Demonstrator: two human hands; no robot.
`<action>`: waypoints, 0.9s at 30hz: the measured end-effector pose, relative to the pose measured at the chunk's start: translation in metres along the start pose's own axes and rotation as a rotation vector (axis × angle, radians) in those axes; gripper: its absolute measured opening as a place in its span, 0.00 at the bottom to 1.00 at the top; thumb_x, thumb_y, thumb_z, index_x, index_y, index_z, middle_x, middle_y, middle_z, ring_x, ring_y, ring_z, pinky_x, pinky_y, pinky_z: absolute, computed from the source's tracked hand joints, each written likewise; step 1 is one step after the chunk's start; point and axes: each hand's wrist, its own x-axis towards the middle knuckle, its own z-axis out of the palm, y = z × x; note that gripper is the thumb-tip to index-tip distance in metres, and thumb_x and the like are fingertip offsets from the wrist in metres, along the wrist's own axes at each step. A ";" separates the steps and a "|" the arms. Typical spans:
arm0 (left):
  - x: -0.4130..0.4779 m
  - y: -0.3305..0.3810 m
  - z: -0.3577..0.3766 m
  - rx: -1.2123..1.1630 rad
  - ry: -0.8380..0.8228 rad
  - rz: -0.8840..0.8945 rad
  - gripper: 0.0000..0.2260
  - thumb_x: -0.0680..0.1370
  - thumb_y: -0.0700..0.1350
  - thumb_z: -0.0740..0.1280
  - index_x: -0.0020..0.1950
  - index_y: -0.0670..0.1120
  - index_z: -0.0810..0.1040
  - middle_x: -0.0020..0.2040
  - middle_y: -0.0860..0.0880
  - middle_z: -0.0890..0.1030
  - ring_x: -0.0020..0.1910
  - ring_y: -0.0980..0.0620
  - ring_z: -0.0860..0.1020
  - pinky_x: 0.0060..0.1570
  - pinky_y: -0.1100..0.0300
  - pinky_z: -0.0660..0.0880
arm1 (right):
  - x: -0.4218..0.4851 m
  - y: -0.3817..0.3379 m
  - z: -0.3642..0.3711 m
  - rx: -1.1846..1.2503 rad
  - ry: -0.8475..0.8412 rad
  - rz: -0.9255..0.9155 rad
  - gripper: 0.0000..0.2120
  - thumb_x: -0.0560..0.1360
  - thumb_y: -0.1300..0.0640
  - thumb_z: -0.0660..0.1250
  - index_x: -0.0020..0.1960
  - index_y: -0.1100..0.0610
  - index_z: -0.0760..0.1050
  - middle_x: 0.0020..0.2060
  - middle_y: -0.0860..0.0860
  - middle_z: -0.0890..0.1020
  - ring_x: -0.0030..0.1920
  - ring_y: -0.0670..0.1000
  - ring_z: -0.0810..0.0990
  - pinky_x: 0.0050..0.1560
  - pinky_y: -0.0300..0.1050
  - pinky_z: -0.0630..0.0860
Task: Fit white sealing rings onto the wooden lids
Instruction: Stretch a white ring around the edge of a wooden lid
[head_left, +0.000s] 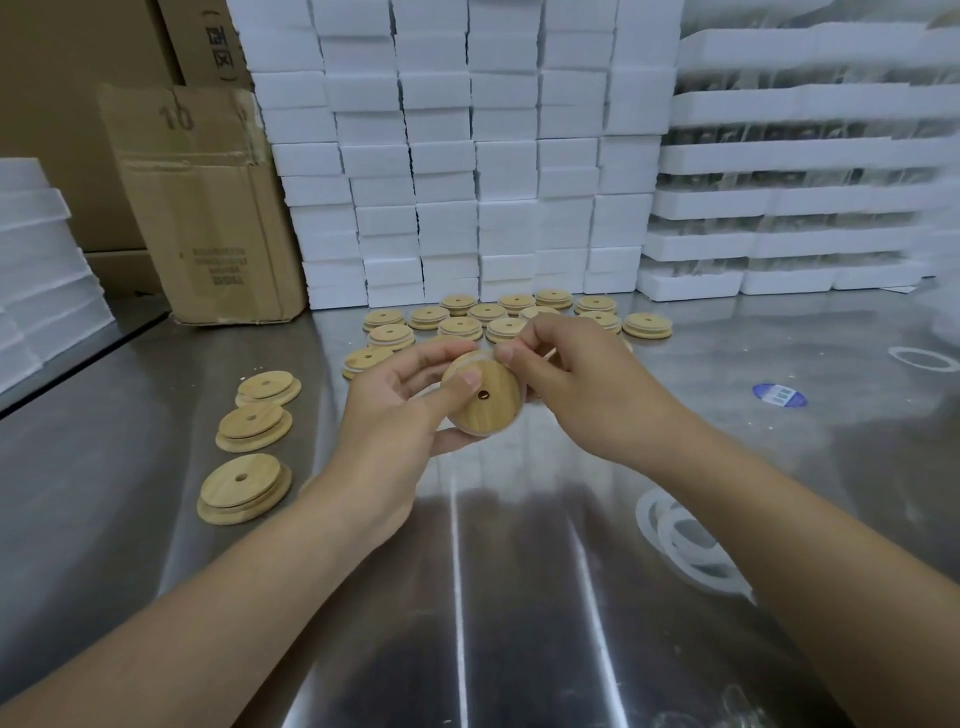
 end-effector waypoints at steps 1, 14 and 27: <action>0.000 0.000 -0.001 -0.034 0.000 -0.014 0.10 0.81 0.37 0.72 0.62 0.41 0.83 0.56 0.42 0.88 0.57 0.44 0.87 0.50 0.43 0.86 | 0.000 0.000 -0.001 0.058 -0.003 0.013 0.15 0.85 0.52 0.66 0.45 0.61 0.78 0.43 0.55 0.85 0.43 0.52 0.84 0.46 0.45 0.81; 0.002 0.001 -0.004 0.037 -0.010 -0.009 0.14 0.81 0.38 0.74 0.65 0.50 0.84 0.60 0.46 0.86 0.57 0.48 0.87 0.51 0.49 0.86 | -0.005 -0.004 -0.007 0.330 0.004 0.040 0.03 0.80 0.59 0.72 0.49 0.58 0.82 0.39 0.50 0.84 0.40 0.47 0.80 0.41 0.40 0.75; 0.004 0.004 -0.006 0.313 0.004 0.341 0.11 0.75 0.30 0.77 0.54 0.42 0.85 0.52 0.48 0.88 0.56 0.53 0.87 0.56 0.64 0.80 | -0.006 0.002 -0.018 -0.083 0.062 -0.268 0.12 0.73 0.65 0.77 0.52 0.52 0.82 0.48 0.44 0.84 0.52 0.47 0.81 0.47 0.44 0.78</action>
